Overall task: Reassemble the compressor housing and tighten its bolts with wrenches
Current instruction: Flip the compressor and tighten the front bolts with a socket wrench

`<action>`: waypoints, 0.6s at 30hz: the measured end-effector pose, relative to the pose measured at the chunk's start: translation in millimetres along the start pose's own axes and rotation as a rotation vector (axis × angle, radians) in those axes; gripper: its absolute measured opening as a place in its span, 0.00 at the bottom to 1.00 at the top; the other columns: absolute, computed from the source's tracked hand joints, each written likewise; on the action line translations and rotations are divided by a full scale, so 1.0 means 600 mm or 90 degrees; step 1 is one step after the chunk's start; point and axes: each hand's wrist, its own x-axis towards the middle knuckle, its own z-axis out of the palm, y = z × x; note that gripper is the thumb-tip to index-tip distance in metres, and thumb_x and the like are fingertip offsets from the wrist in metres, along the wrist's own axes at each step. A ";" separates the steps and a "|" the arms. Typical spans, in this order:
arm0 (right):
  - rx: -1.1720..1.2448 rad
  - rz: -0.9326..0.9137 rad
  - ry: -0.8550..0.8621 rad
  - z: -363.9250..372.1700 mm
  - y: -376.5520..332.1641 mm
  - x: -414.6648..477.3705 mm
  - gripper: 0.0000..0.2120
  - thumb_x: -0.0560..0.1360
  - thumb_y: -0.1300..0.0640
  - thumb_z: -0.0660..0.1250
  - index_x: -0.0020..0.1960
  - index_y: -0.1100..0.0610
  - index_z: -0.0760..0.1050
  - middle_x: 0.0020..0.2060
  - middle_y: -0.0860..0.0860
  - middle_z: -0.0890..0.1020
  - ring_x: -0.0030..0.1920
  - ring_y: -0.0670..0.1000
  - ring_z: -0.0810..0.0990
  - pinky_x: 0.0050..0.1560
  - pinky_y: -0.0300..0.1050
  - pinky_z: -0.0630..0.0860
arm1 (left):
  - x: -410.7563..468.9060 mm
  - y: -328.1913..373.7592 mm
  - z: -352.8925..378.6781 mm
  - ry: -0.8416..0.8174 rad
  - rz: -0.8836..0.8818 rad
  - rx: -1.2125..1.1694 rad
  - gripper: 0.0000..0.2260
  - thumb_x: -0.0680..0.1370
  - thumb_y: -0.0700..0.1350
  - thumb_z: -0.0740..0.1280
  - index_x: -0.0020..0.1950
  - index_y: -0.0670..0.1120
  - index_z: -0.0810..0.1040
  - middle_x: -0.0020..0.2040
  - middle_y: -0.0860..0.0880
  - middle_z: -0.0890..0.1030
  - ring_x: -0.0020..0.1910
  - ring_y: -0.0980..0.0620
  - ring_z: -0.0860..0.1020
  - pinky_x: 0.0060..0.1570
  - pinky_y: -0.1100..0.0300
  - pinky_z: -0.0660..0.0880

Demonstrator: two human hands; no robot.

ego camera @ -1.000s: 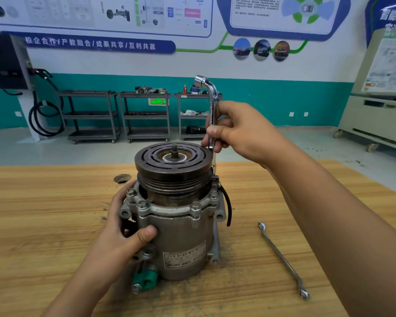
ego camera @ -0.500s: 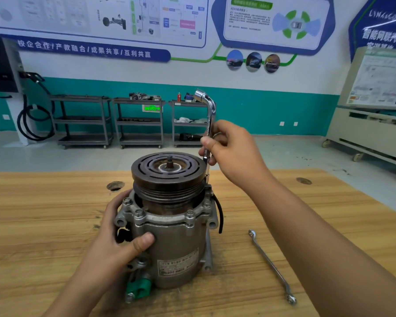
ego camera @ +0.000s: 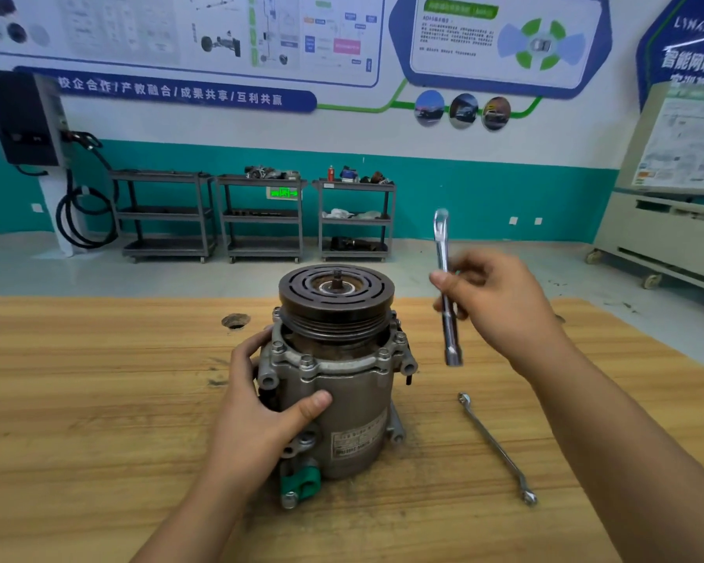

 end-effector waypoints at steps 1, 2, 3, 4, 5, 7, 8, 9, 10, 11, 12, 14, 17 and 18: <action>-0.061 0.039 -0.015 0.000 0.011 -0.016 0.05 0.76 0.53 0.66 0.41 0.50 0.74 0.32 0.49 0.81 0.34 0.44 0.81 0.35 0.39 0.73 | -0.001 0.001 0.001 0.001 0.001 0.003 0.33 0.52 0.62 0.73 0.52 0.77 0.63 0.54 0.65 0.75 0.45 0.78 0.73 0.35 0.81 0.69; -0.122 0.082 -0.037 0.003 0.024 -0.032 0.06 0.76 0.52 0.65 0.40 0.50 0.74 0.31 0.48 0.81 0.33 0.44 0.79 0.33 0.38 0.71 | -0.003 0.002 0.002 0.001 0.003 0.004 0.33 0.52 0.62 0.73 0.52 0.76 0.63 0.55 0.64 0.74 0.45 0.78 0.73 0.35 0.81 0.69; -0.177 0.122 -0.062 0.010 0.039 -0.048 0.08 0.76 0.51 0.65 0.39 0.50 0.73 0.30 0.48 0.81 0.31 0.43 0.77 0.30 0.37 0.68 | -0.004 0.003 0.002 0.002 0.004 0.003 0.33 0.52 0.62 0.73 0.52 0.77 0.63 0.55 0.64 0.74 0.46 0.78 0.73 0.35 0.81 0.69; -0.225 0.157 -0.092 0.019 0.053 -0.063 0.09 0.76 0.51 0.65 0.39 0.51 0.73 0.30 0.47 0.80 0.29 0.42 0.76 0.28 0.36 0.65 | -0.005 0.004 0.003 0.001 0.004 0.002 0.32 0.52 0.63 0.73 0.52 0.77 0.62 0.56 0.64 0.74 0.47 0.77 0.73 0.36 0.79 0.70; -0.261 0.184 -0.120 0.030 0.069 -0.076 0.09 0.76 0.51 0.65 0.39 0.52 0.74 0.30 0.48 0.80 0.28 0.43 0.75 0.26 0.36 0.63 | -0.006 0.004 0.004 -0.001 0.004 0.001 0.32 0.53 0.63 0.73 0.52 0.78 0.62 0.56 0.64 0.74 0.48 0.76 0.74 0.38 0.77 0.71; -0.297 0.226 -0.162 0.054 0.099 -0.098 0.10 0.76 0.51 0.65 0.38 0.54 0.73 0.32 0.50 0.80 0.32 0.46 0.77 0.27 0.38 0.64 | -0.008 0.002 0.005 -0.006 0.002 -0.002 0.32 0.54 0.63 0.73 0.52 0.78 0.62 0.57 0.66 0.74 0.50 0.76 0.73 0.41 0.76 0.70; -0.309 0.237 -0.174 0.065 0.113 -0.106 0.10 0.76 0.52 0.66 0.37 0.54 0.72 0.33 0.50 0.80 0.34 0.48 0.77 0.27 0.38 0.65 | -0.009 0.001 0.004 -0.008 0.002 -0.003 0.32 0.54 0.63 0.73 0.53 0.79 0.61 0.56 0.67 0.73 0.50 0.77 0.72 0.41 0.76 0.70; -0.322 0.238 -0.179 0.075 0.125 -0.113 0.11 0.75 0.52 0.66 0.36 0.54 0.71 0.32 0.50 0.79 0.34 0.48 0.76 0.26 0.38 0.64 | -0.010 0.000 0.004 -0.008 0.000 0.000 0.33 0.55 0.63 0.73 0.53 0.79 0.61 0.56 0.68 0.73 0.51 0.76 0.72 0.42 0.75 0.69; -0.335 0.238 -0.182 0.084 0.135 -0.118 0.12 0.75 0.52 0.65 0.35 0.53 0.71 0.32 0.49 0.77 0.33 0.47 0.75 0.26 0.37 0.63 | -0.011 -0.001 0.004 -0.009 -0.001 0.004 0.33 0.55 0.63 0.73 0.54 0.80 0.60 0.56 0.68 0.73 0.52 0.74 0.72 0.44 0.74 0.68; -0.345 0.234 -0.179 0.090 0.144 -0.122 0.12 0.75 0.51 0.65 0.35 0.53 0.70 0.32 0.48 0.75 0.34 0.47 0.74 0.26 0.38 0.62 | -0.011 -0.001 0.005 -0.008 -0.002 0.008 0.33 0.55 0.64 0.72 0.54 0.80 0.60 0.57 0.68 0.72 0.53 0.72 0.72 0.46 0.72 0.68; -0.351 0.235 -0.172 0.095 0.150 -0.125 0.11 0.75 0.50 0.64 0.36 0.53 0.70 0.33 0.47 0.75 0.34 0.47 0.74 0.26 0.39 0.62 | -0.011 -0.002 0.005 -0.006 -0.003 0.010 0.34 0.55 0.65 0.72 0.55 0.80 0.60 0.58 0.68 0.72 0.54 0.71 0.71 0.46 0.71 0.68; -0.364 0.235 -0.147 0.100 0.159 -0.128 0.11 0.74 0.49 0.64 0.36 0.52 0.69 0.33 0.46 0.74 0.34 0.47 0.73 0.26 0.40 0.61 | -0.010 -0.004 0.005 -0.006 0.000 0.010 0.34 0.55 0.65 0.72 0.56 0.79 0.59 0.59 0.67 0.72 0.56 0.69 0.71 0.47 0.71 0.68; -0.423 0.207 -0.125 0.105 0.164 -0.134 0.11 0.74 0.46 0.63 0.37 0.50 0.68 0.32 0.45 0.74 0.38 0.51 0.76 0.29 0.40 0.64 | -0.010 -0.010 0.006 -0.008 0.000 0.016 0.34 0.56 0.65 0.72 0.56 0.79 0.59 0.61 0.65 0.72 0.58 0.65 0.72 0.48 0.69 0.68; -0.441 0.200 -0.121 0.107 0.165 -0.137 0.11 0.74 0.46 0.62 0.37 0.50 0.67 0.34 0.46 0.75 0.40 0.52 0.77 0.32 0.41 0.66 | -0.010 -0.012 0.005 -0.009 -0.001 0.018 0.34 0.56 0.65 0.72 0.56 0.79 0.59 0.62 0.64 0.72 0.59 0.64 0.72 0.49 0.68 0.69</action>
